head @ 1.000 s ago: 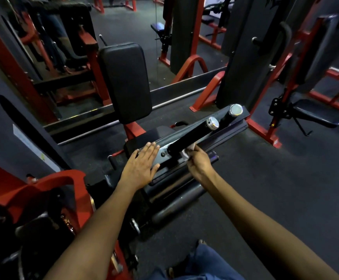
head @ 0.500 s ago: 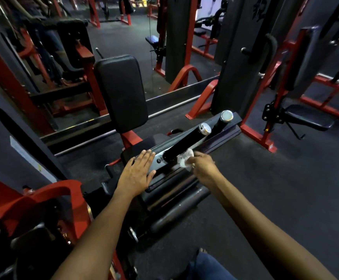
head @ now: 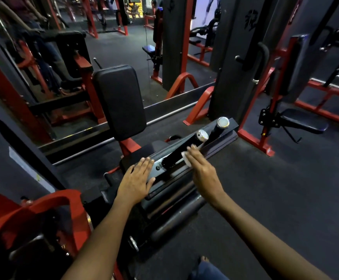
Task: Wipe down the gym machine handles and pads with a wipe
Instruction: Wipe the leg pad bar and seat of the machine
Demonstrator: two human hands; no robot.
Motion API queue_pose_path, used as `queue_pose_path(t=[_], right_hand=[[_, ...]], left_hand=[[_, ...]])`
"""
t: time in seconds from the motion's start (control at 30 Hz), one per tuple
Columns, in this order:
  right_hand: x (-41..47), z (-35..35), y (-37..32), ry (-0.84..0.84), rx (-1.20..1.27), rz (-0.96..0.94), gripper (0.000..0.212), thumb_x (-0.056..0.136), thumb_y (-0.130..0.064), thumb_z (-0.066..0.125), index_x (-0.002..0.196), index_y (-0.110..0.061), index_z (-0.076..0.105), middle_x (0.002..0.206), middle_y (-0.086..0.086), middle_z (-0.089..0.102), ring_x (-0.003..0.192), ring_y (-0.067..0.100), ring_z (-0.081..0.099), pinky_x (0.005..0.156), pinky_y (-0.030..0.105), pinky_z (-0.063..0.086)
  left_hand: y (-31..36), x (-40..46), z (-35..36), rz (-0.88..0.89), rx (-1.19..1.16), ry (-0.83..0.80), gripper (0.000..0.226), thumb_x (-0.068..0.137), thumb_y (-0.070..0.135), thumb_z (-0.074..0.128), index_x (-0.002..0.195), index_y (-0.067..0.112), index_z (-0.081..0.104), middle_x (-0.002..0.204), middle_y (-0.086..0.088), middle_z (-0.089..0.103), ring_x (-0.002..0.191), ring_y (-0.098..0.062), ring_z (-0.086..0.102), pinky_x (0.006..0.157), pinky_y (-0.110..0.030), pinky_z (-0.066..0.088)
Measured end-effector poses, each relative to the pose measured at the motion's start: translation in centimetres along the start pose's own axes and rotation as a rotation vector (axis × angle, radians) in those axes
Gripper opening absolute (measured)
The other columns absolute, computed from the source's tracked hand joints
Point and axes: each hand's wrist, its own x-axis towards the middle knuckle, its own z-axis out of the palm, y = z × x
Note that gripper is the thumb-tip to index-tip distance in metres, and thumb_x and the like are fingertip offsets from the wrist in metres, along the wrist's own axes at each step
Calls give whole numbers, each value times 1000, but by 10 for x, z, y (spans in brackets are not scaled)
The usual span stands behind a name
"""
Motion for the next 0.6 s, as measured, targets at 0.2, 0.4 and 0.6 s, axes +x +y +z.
queue_pose_path(t=[0.2,0.4,0.6], right_hand=[[39,-37,-12,341,107,238,48,75,17,45,118,4,62,121,15,60,116,19,53,106,23,38],[73,-32,-1,-23,-20,151,27,85,9,50,107,2,66,115,15,62,108,29,60,95,41,48],[-12,-18,14,80,248,429,58,84,15,52,136,-12,48,146,3,38,136,15,37,112,31,33]], left_hand=[[-1,1,1,6,13,0,62,94,44,31,142,7,47,143,-8,50,133,-23,47,98,-38,48],[-1,-1,0,0,4,-9,62,94,44,31,142,7,47,143,-8,51,132,-23,48,98,-39,48],[-1,-1,1,1,7,3,62,94,44,31,141,7,47,142,-9,52,132,-24,49,97,-40,49]])
